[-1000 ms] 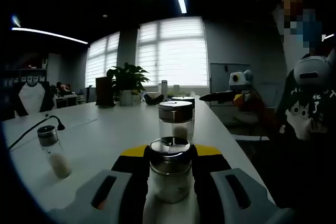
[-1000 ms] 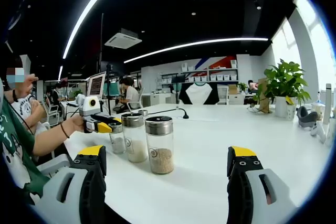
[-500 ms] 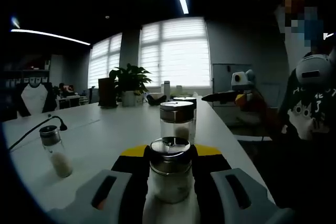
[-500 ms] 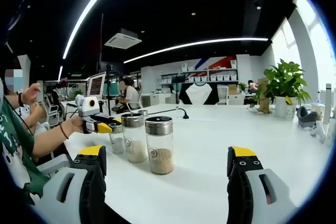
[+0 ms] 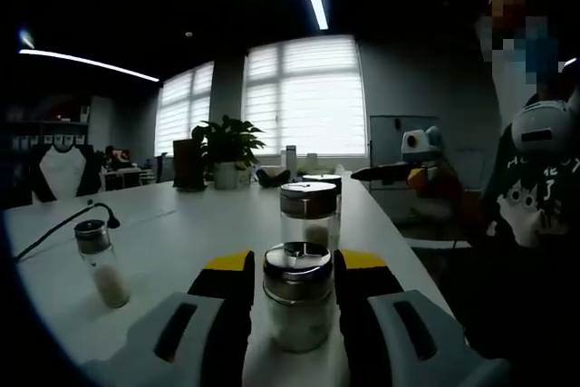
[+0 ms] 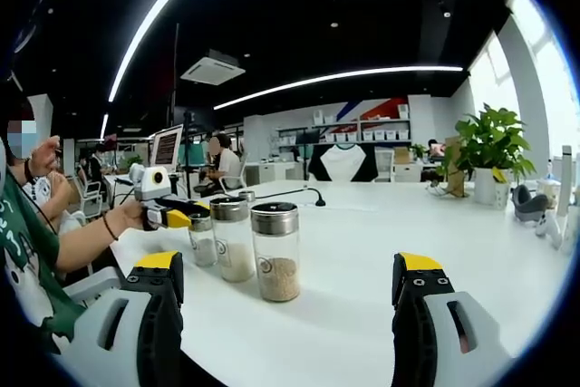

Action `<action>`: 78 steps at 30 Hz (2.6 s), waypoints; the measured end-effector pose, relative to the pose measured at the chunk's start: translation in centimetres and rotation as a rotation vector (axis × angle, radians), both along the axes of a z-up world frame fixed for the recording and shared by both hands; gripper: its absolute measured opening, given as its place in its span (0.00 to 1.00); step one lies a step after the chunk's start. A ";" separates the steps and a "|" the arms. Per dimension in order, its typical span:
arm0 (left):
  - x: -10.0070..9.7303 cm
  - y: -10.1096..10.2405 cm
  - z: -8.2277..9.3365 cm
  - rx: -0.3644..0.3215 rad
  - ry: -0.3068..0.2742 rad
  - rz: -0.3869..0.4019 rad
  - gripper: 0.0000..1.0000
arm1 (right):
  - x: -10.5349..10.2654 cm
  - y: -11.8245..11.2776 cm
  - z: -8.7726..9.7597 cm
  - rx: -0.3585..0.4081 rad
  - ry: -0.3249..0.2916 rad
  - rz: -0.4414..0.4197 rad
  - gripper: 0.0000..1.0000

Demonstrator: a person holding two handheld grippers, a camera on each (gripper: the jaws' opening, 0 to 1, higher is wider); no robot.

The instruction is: Rotate the seasoning bottle until the label or dispensing opening points toward the visible target arrow and the bottle remains upright within the marked orientation range

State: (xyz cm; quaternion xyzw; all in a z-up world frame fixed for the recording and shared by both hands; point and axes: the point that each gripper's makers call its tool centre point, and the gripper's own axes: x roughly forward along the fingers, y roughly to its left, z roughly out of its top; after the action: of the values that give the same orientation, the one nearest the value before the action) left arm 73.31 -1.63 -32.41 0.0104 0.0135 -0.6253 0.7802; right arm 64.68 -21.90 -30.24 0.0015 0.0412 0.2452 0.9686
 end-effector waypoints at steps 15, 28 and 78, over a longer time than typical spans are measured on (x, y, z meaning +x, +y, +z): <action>-0.4 2.0 0.6 -0.005 -0.002 0.074 0.36 | 0.1 0.6 -0.3 -0.010 0.009 0.010 0.98; -1.0 4.4 0.7 0.048 -0.037 0.232 0.38 | 0.2 0.7 -0.6 -0.007 0.018 0.013 0.98; -3.4 13.5 4.1 0.045 -0.125 0.877 1.00 | 0.2 1.0 -0.7 -0.018 0.020 0.019 0.98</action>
State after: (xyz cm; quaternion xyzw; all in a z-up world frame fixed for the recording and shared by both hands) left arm 69.95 11.91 -28.30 0.0586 -0.0168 -0.2329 0.9706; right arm 64.85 -20.88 -30.93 -0.0052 0.0531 0.2538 0.9658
